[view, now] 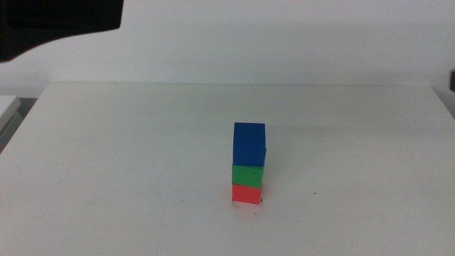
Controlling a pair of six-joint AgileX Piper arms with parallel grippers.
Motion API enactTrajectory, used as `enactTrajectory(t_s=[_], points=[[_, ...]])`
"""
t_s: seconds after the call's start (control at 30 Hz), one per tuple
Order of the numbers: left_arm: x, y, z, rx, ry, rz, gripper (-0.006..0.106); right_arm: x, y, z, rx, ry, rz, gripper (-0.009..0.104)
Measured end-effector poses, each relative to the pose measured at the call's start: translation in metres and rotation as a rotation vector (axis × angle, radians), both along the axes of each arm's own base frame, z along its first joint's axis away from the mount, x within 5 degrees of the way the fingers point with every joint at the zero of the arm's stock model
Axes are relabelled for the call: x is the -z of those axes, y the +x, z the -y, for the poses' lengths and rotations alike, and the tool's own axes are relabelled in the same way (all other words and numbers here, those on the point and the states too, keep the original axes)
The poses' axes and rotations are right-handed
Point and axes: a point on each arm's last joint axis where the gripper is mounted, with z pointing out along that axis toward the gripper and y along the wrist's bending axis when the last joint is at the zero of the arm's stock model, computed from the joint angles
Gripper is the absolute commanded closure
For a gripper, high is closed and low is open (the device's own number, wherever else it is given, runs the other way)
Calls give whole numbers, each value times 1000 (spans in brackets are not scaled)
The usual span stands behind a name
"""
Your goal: Stack red cubes first, then green, then blue cubes in a specific spot.
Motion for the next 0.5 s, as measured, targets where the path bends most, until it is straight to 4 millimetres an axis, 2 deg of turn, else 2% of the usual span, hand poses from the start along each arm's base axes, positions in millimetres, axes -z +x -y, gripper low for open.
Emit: enactTrajectory(t_s=[0.17,0.5], points=[[0,0,0,0,0,0,7,15,-11,5,-30,30,68,2],[0,1,-1,-6,6,5,7,13,-10,4,-36,55,104,2]])
